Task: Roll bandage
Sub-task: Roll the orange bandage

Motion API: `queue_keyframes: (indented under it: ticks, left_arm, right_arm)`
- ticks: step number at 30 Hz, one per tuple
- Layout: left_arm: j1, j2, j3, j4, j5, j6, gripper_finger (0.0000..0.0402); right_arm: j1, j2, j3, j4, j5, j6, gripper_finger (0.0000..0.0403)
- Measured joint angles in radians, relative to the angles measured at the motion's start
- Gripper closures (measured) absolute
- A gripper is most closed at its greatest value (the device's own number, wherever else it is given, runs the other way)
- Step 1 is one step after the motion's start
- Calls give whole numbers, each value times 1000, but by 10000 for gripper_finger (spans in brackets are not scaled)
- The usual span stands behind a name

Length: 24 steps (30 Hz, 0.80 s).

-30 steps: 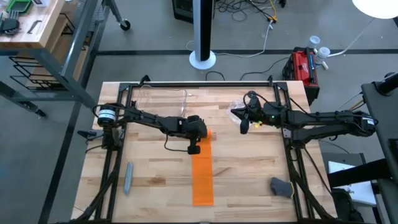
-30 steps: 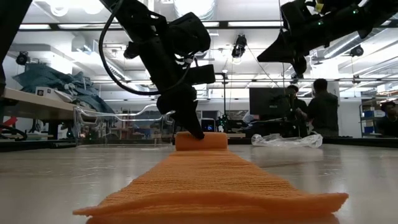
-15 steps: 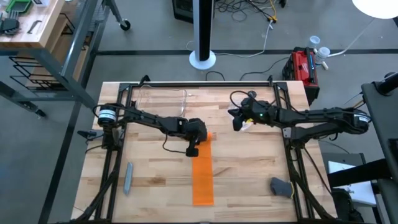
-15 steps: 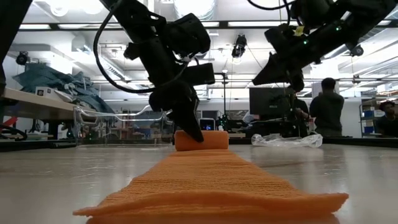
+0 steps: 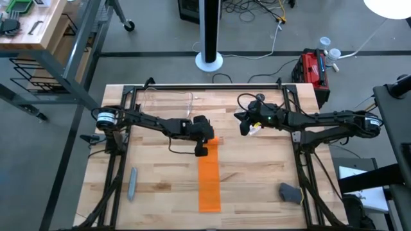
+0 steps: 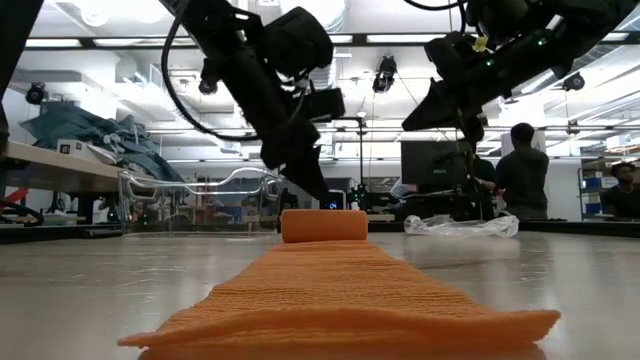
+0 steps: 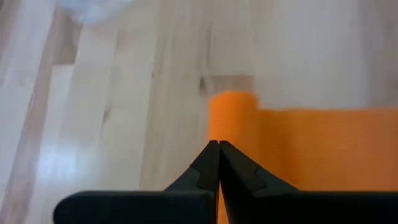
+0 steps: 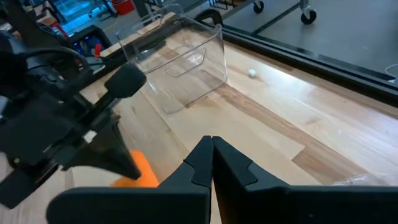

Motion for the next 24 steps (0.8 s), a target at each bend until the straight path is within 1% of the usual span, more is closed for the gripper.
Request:
queue_keyframes:
  ticks: [5,10,13,20,24]
  left_arm:
    - [0,1,-36,44,-4,-1,401]
    - [0,-5,-45,46,0,0,401]
    - [0,-5,-45,45,45,1,401]
    - [0,-8,-45,41,77,4,401]
    - [0,-9,-45,34,129,4,401]
  right_arm:
    - [0,0,0,0,0,0,403]
    - [0,0,0,0,0,-2,403]
    - [0,0,0,1,0,-7,403]
    - [0,-1,0,2,0,-9,403]
    - [0,-1,0,2,0,-11,403]
